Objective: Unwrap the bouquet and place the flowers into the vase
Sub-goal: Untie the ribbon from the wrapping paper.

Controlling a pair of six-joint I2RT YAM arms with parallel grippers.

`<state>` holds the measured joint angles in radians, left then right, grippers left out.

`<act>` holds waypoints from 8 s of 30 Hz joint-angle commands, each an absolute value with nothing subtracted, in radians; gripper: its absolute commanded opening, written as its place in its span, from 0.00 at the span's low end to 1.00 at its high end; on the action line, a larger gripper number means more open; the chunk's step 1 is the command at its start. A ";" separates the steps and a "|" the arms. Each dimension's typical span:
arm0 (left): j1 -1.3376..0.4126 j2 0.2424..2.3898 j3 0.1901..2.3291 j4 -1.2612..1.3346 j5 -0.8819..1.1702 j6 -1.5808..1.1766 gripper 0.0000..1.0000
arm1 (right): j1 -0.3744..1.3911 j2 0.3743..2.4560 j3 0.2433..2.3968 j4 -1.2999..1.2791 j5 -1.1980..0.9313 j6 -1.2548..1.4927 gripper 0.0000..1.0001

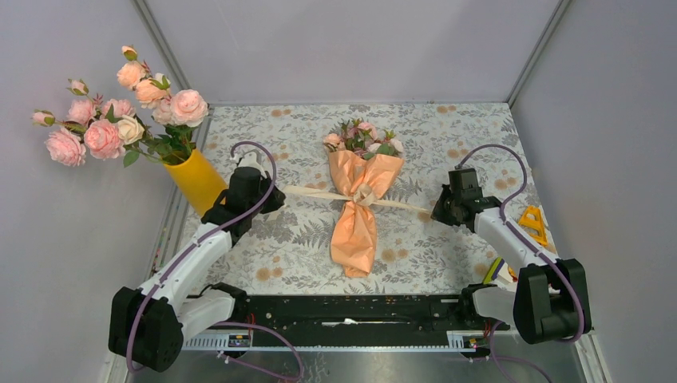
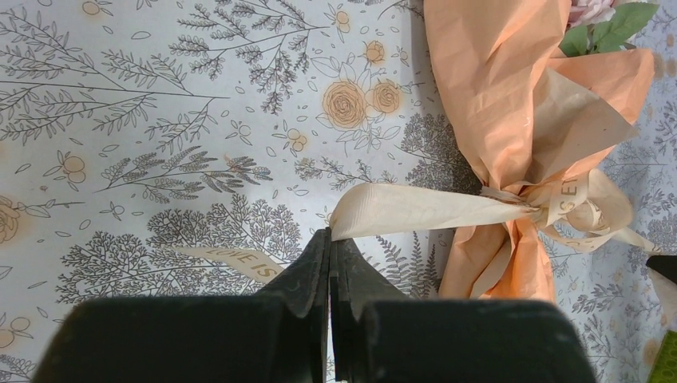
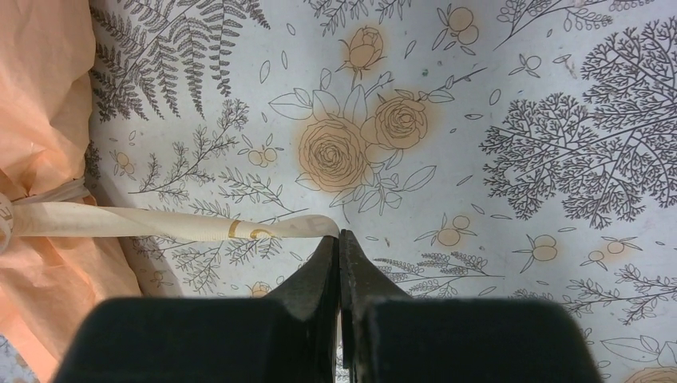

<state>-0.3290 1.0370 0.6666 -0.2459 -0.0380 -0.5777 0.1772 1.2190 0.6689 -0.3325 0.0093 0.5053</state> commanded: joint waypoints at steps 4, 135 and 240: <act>-0.290 1.006 0.704 -0.268 -0.021 -0.568 0.00 | 0.135 1.214 0.710 -0.376 0.003 0.477 0.00; -0.009 0.820 0.854 -0.634 -0.395 -0.196 0.00 | -0.320 1.147 0.868 -0.468 0.217 0.477 0.00; -0.710 1.513 0.868 0.111 0.164 -0.545 0.00 | 0.437 1.515 0.940 -0.146 -0.119 0.414 0.00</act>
<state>-0.7048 1.5871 0.8680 0.1001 0.1913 -0.5503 0.4294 1.5833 0.9047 -0.1234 -0.1871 0.4389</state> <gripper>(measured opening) 0.010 0.017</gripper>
